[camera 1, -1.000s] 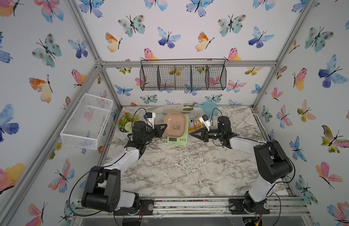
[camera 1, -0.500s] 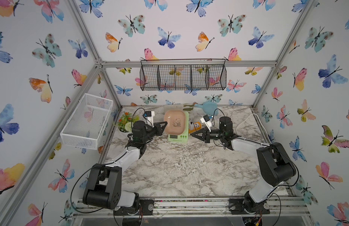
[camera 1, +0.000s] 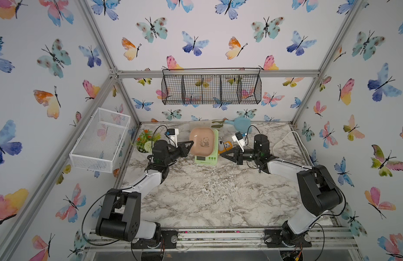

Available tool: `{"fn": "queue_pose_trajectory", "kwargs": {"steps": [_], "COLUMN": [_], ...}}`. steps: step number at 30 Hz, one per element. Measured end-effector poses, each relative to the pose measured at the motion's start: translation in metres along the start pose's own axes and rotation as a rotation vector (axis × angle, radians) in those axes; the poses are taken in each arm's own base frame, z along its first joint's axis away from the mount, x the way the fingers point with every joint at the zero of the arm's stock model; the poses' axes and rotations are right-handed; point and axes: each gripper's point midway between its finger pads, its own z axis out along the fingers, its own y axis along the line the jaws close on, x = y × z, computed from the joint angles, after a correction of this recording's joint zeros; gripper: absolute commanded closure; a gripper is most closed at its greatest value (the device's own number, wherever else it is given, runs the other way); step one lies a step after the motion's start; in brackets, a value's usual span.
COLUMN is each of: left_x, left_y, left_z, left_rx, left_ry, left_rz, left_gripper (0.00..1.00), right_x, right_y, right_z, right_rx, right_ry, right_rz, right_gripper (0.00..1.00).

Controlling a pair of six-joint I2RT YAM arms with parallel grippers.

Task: Charge the electronic scale
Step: Insert the charging cable into the electronic scale.

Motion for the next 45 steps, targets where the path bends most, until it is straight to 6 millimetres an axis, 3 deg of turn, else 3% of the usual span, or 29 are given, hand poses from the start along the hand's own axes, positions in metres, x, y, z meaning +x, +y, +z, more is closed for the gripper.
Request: {"fn": "queue_pose_trajectory", "kwargs": {"steps": [45], "left_x": [0.0009], "left_y": [-0.0020], "left_z": [0.0018], "left_rx": [0.055], "left_ry": [-0.028], "left_rz": [-0.021], "left_gripper": [1.00], "right_x": [0.0039], "right_y": [-0.0035], "right_z": [0.0021], "right_rx": [-0.009], "right_ry": [0.003], "right_rz": [0.078], "right_gripper": [0.98]}}
